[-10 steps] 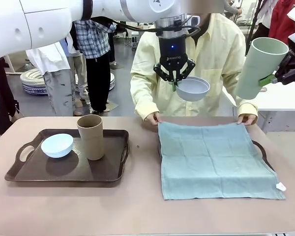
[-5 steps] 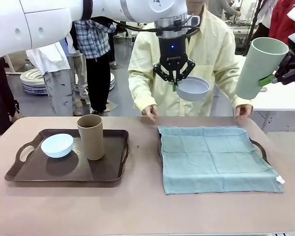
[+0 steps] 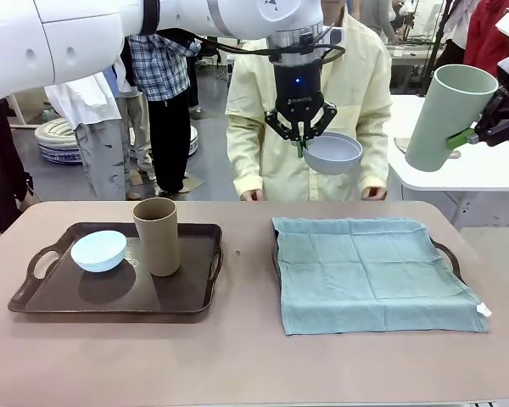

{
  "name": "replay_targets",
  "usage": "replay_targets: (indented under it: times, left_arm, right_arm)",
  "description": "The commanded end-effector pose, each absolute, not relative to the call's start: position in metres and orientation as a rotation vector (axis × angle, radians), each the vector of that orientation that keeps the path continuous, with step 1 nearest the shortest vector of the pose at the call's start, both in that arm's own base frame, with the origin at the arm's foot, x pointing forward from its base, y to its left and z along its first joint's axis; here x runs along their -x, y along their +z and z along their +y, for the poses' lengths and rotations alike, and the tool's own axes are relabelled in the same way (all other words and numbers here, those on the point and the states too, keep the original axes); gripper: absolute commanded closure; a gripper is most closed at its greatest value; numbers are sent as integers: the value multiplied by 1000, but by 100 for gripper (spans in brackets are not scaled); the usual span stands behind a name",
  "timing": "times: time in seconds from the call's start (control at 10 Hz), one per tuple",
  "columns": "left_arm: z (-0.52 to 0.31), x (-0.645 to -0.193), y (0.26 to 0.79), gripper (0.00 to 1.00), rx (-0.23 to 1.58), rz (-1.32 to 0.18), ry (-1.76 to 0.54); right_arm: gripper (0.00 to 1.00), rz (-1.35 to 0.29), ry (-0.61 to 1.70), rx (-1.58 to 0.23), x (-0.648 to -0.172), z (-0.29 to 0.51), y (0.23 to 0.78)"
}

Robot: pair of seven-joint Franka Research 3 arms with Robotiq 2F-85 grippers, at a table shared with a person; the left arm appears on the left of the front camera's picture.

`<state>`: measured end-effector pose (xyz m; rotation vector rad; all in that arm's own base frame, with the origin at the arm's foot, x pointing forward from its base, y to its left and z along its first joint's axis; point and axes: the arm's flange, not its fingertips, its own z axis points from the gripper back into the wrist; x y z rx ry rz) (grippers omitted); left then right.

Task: Set up a tray with a mat and arrange the tableware.
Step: Place the Picnic Bowl and Reusable plastic cup back onto the Handle tray in front of the human's position.

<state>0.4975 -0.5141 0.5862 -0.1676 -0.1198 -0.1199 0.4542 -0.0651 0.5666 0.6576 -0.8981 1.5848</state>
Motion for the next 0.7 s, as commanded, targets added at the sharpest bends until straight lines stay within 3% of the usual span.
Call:
replay_targets:
  times: [0.0,0.6]
  left_arm:
    - [-513,-500,570,96,200,-112,-113]
    - [-518,-500,489,96,166,-28,-138]
  right_arm:
    - [16,-877,1605,-696,-459,-65,539]
    - [16,-793,1547,-802,-470,-65,455]
